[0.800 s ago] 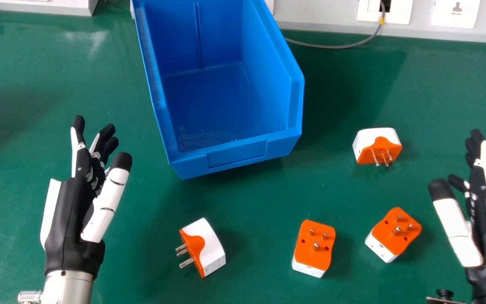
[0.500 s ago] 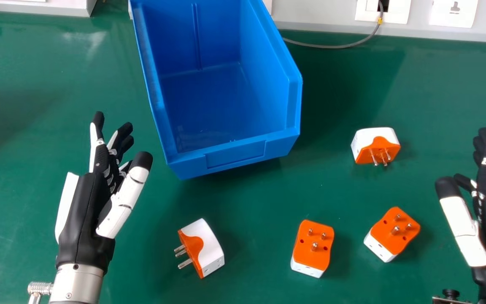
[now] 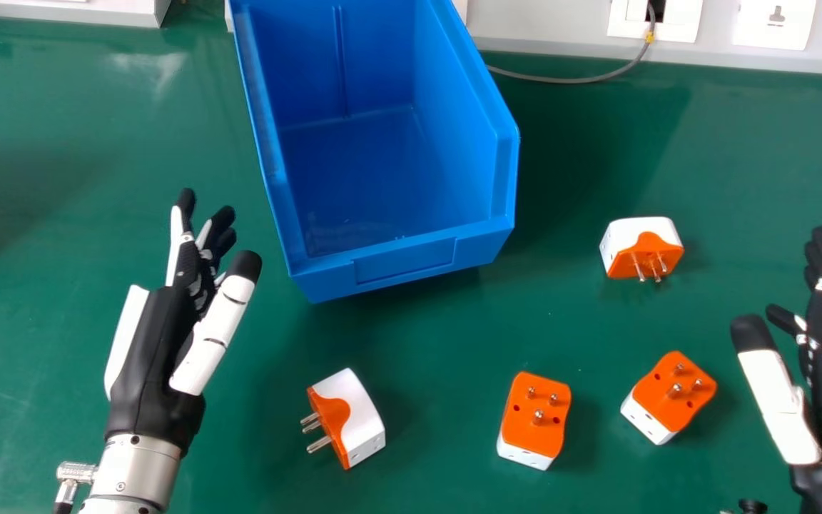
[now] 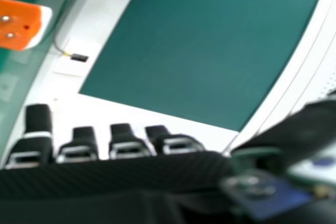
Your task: Pick all objects and put in blue box
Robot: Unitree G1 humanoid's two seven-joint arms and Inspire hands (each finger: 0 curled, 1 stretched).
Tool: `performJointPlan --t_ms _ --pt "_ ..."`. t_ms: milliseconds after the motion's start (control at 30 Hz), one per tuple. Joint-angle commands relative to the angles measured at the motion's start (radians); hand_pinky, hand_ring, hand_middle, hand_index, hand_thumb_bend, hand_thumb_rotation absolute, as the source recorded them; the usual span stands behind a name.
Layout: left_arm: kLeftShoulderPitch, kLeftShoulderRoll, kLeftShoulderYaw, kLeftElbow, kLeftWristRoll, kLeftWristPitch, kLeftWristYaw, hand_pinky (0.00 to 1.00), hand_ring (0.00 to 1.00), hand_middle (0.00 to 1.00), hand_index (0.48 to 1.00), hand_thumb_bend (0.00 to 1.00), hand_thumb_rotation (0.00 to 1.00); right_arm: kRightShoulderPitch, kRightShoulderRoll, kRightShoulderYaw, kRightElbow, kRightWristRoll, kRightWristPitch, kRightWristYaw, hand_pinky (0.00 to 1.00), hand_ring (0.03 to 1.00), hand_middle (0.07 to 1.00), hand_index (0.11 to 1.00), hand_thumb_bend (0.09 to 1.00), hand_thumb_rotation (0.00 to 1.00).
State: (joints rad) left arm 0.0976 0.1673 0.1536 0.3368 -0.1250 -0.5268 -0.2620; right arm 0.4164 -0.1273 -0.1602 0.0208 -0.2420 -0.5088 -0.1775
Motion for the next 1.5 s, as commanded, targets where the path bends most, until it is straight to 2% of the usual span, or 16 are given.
performJointPlan --t_ms 0,67,200,300,333,367,467,533,600,733,900,1100,1233,1400,1467 --pt "-0.014 0.001 0.006 0.004 -0.02 -0.033 -0.01 0.92 0.99 0.99 0.98 0.6 0.79 0.024 0.0 -0.012 -0.049 0.009 0.013 0.001 0.83 0.998 1.0 0.982 0.605 0.92" --pt "-0.02 0.008 0.009 0.018 -0.021 -0.041 -0.015 0.92 0.99 0.99 0.988 0.58 0.8 0.033 0.004 -0.01 -0.065 -0.003 0.027 -0.004 0.82 0.994 1.0 0.979 0.621 0.9" --pt "-0.022 0.023 0.019 0.022 -0.017 -0.057 -0.016 0.93 1.0 1.0 0.992 0.58 0.81 0.026 -0.003 -0.003 -0.06 -0.081 0.045 -0.035 0.81 0.986 0.998 0.975 0.641 0.87" --pt "-0.035 0.029 0.026 0.027 0.004 -0.063 0.004 0.95 1.0 1.0 0.995 0.57 0.82 0.032 -0.014 -0.004 -0.066 -0.143 0.056 -0.054 0.8 0.978 0.993 0.971 0.679 0.86" --pt "-0.041 0.031 0.027 0.027 0.014 -0.063 0.014 0.97 1.0 1.0 0.998 0.57 0.83 0.035 -0.017 -0.005 -0.067 -0.161 0.057 -0.063 0.79 0.975 0.993 0.973 0.743 0.84" --pt "-0.047 0.033 0.028 0.032 0.023 -0.069 0.022 0.97 1.0 1.0 0.998 0.57 0.83 0.038 -0.019 -0.004 -0.067 -0.177 0.056 -0.069 0.79 0.975 0.993 0.973 0.743 0.84" --pt "-0.058 0.041 0.03 0.053 0.041 -0.085 0.039 0.99 1.0 1.0 0.999 0.57 0.84 0.043 -0.027 -0.001 -0.065 -0.21 0.051 -0.082 0.79 0.974 0.994 0.974 0.781 0.83" --pt "-0.065 0.047 0.03 0.059 0.053 -0.084 0.052 0.99 1.0 1.0 0.999 0.57 0.84 0.049 -0.036 0.004 -0.075 -0.238 0.056 -0.085 0.79 0.974 0.994 0.975 0.789 0.82" --pt "-0.066 0.051 0.03 0.056 0.059 -0.077 0.062 0.99 1.0 1.0 1.0 0.58 0.85 0.059 -0.045 0.009 -0.093 -0.276 0.076 -0.087 0.79 0.974 0.995 0.976 0.797 0.81" --pt "-0.051 0.054 0.028 0.025 0.058 -0.053 0.069 1.0 1.0 1.0 1.0 0.59 0.87 0.063 -0.052 0.019 -0.109 -0.329 0.119 -0.096 0.78 0.975 0.999 0.982 0.83 0.78" --pt "-0.04 0.062 0.029 0.019 0.062 -0.052 0.075 1.0 1.0 1.0 1.0 0.6 0.87 0.071 -0.055 0.03 -0.13 -0.363 0.155 -0.101 0.76 0.965 0.997 0.983 0.852 0.75" --pt "-0.036 0.062 0.034 0.021 0.043 -0.055 0.067 1.0 1.0 1.0 1.0 0.6 0.88 0.091 -0.075 0.054 -0.194 -0.513 0.274 -0.101 0.75 0.952 0.993 0.978 0.892 0.75" --pt "-0.031 0.063 0.04 0.012 0.032 -0.041 0.066 1.0 1.0 1.0 1.0 0.6 0.88 0.084 -0.079 0.073 -0.207 -0.557 0.343 -0.095 0.74 0.934 0.978 0.959 0.935 0.75" --pt "-0.026 0.064 0.047 0.001 0.031 -0.032 0.066 1.0 1.0 1.0 1.0 0.63 0.89 0.071 -0.094 0.094 -0.203 -0.563 0.398 -0.083 0.73 0.918 0.961 0.94 0.976 0.75" --pt "-0.028 0.065 0.05 0.009 0.031 -0.042 0.063 1.0 1.0 1.0 1.0 0.64 0.89 0.057 -0.098 0.103 -0.204 -0.57 0.444 -0.058 0.73 0.913 0.956 0.935 0.984 0.76"
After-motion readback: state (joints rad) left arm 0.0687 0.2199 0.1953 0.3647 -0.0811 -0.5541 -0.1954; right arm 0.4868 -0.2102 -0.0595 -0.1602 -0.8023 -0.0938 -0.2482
